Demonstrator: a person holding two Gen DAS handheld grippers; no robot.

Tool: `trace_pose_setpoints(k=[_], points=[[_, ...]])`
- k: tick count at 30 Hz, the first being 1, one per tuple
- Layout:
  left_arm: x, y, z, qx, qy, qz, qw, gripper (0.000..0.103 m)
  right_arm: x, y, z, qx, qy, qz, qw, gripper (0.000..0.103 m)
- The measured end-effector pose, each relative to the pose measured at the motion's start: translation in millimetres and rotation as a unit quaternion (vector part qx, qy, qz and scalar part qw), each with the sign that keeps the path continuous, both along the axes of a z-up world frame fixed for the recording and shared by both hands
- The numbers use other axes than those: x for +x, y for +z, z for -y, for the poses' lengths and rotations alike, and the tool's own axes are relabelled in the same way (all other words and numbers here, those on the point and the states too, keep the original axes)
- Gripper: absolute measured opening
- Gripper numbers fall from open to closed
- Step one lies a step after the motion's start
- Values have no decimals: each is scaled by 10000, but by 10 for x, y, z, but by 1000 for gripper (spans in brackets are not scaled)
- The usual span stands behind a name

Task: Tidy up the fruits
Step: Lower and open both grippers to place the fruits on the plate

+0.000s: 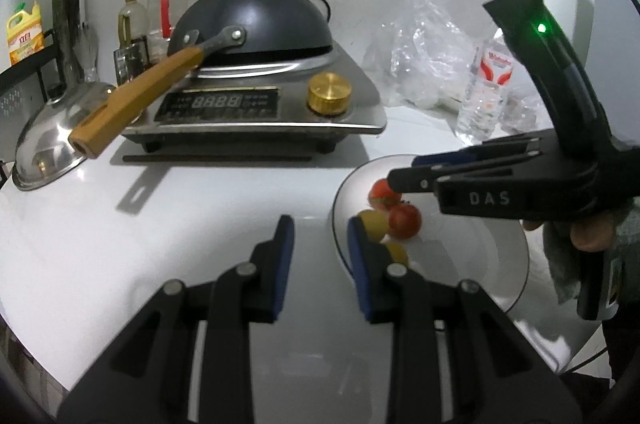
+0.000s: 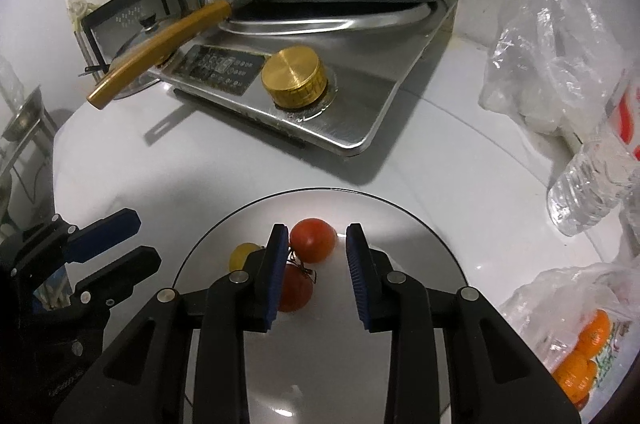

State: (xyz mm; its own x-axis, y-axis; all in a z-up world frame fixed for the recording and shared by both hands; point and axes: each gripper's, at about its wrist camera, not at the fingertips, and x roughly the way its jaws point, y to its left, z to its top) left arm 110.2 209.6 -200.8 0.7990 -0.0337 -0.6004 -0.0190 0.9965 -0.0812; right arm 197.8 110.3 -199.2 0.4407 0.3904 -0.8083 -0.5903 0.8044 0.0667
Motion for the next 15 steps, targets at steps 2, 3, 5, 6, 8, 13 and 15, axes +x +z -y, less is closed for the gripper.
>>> trace_pose_setpoints(k=[2, 3, 5, 6, 8, 13, 15], points=[[-13, 25, 38, 23, -12, 7, 10000, 29, -29, 38, 34, 25, -8, 32, 10000, 32], [-23, 43, 65, 38, -28, 16, 10000, 29, -50, 63, 57, 39, -10, 47, 10000, 32], [-41, 64, 101, 60, -53, 32, 10000, 29, -97, 108, 103, 58, -5, 79, 10000, 32], [-53, 82, 129, 70, -67, 44, 9999, 29, -116, 126, 121, 68, -7, 96, 9999, 32], [-71, 112, 172, 84, -85, 60, 9999, 29, -153, 160, 171, 90, -18, 122, 9999, 32], [-118, 179, 282, 121, -90, 90, 9998, 29, -266, 254, 311, 139, -53, 209, 9997, 32], [-136, 211, 331, 150, -107, 115, 9998, 30, -311, 285, 371, 166, -69, 235, 9996, 32]])
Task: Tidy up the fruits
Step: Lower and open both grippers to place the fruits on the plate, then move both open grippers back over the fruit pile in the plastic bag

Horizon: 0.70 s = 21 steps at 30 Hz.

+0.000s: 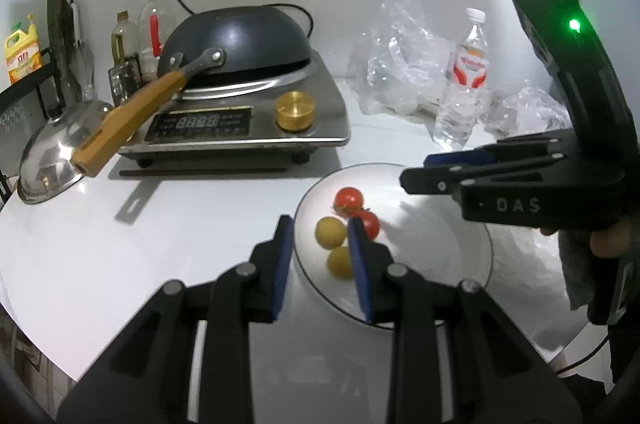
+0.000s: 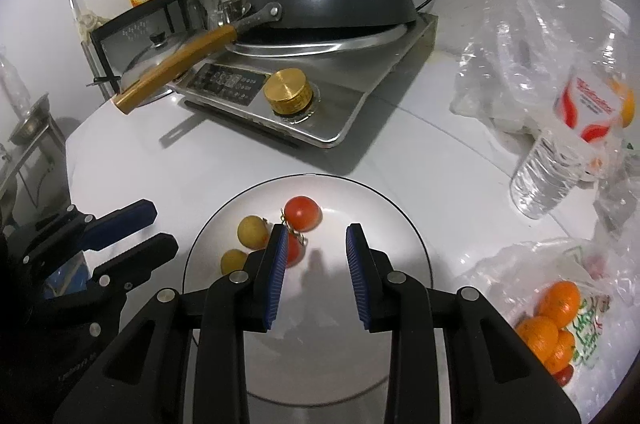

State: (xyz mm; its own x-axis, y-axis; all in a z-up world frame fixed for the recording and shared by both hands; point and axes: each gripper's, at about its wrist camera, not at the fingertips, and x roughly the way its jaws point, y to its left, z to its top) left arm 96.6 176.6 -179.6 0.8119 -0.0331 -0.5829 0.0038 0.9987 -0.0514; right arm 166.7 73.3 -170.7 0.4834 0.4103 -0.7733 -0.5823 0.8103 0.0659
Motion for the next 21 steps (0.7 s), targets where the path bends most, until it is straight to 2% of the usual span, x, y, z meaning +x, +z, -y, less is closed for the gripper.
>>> trace_pose_setpoints(k=[21], points=[[-134, 234, 566, 251, -247, 134, 9993, 33, -301, 189, 639, 244, -238, 177, 9993, 32]])
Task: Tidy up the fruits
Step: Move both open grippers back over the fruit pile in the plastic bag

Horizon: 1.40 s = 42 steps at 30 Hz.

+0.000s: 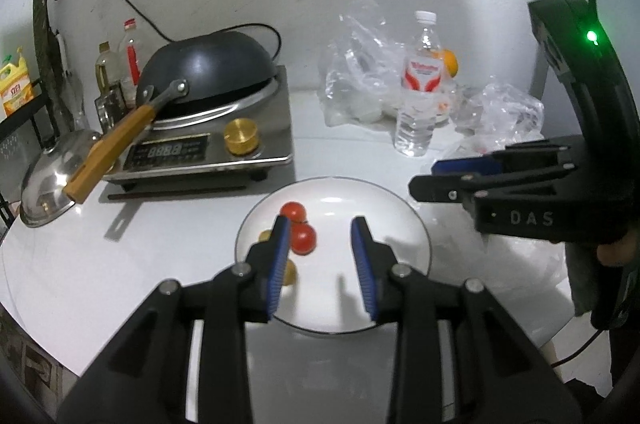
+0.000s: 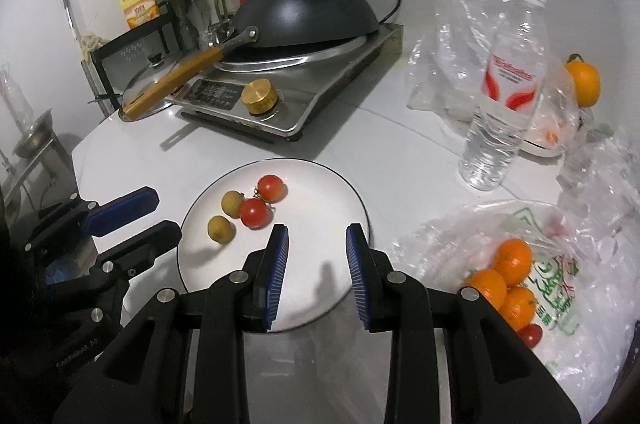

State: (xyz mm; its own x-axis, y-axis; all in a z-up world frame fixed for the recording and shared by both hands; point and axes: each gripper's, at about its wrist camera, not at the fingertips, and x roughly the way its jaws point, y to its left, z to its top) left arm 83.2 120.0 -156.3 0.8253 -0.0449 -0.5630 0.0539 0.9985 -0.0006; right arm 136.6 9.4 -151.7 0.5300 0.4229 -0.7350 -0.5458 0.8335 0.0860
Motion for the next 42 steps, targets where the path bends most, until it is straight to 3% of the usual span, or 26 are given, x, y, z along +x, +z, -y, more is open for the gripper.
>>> trace_pose_setpoints(k=[12, 14, 42], points=[[-42, 92, 397, 108, -158, 1, 9998, 39, -154, 68, 451, 118, -169, 82, 9998, 32], [-49, 110, 466, 104, -186, 5, 9998, 53, -179, 76, 526, 142, -200, 94, 9997, 32], [53, 175, 1313, 400, -635, -102, 9971, 54, -312, 41, 1497, 405, -648, 155, 9970, 32]])
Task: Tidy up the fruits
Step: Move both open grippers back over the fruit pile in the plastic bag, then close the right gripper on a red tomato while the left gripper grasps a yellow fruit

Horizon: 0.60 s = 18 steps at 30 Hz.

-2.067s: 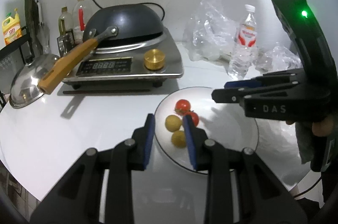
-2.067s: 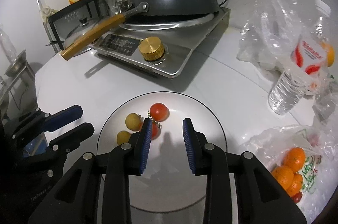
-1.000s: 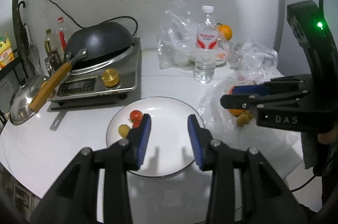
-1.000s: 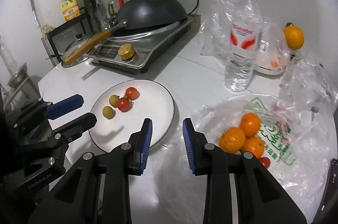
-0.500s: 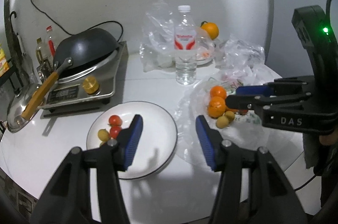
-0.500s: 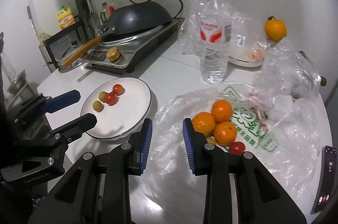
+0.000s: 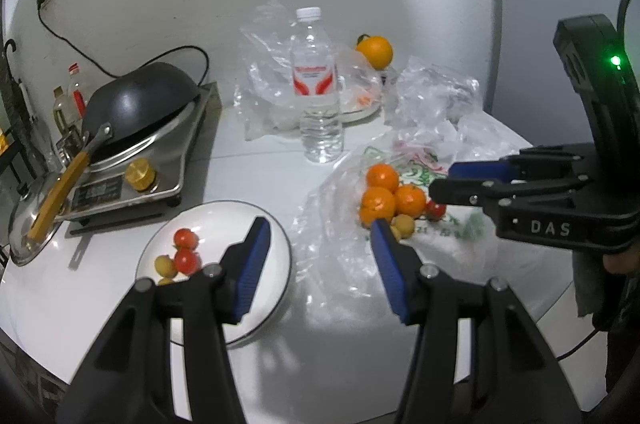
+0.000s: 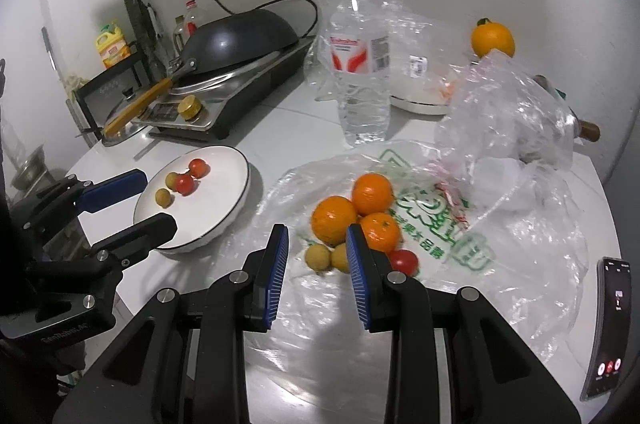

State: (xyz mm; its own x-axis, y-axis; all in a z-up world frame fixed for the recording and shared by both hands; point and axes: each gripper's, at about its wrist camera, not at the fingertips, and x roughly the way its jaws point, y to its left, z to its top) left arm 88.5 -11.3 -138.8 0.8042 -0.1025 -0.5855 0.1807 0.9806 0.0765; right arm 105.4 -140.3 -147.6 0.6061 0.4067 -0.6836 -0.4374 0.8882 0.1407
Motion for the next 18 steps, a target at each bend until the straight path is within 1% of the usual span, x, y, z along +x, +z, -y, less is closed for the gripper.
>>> trace_pose_setpoints(k=[18], points=[[229, -123, 427, 172, -230, -217, 9994, 54, 182, -168, 442, 93, -165, -176, 9997, 32]])
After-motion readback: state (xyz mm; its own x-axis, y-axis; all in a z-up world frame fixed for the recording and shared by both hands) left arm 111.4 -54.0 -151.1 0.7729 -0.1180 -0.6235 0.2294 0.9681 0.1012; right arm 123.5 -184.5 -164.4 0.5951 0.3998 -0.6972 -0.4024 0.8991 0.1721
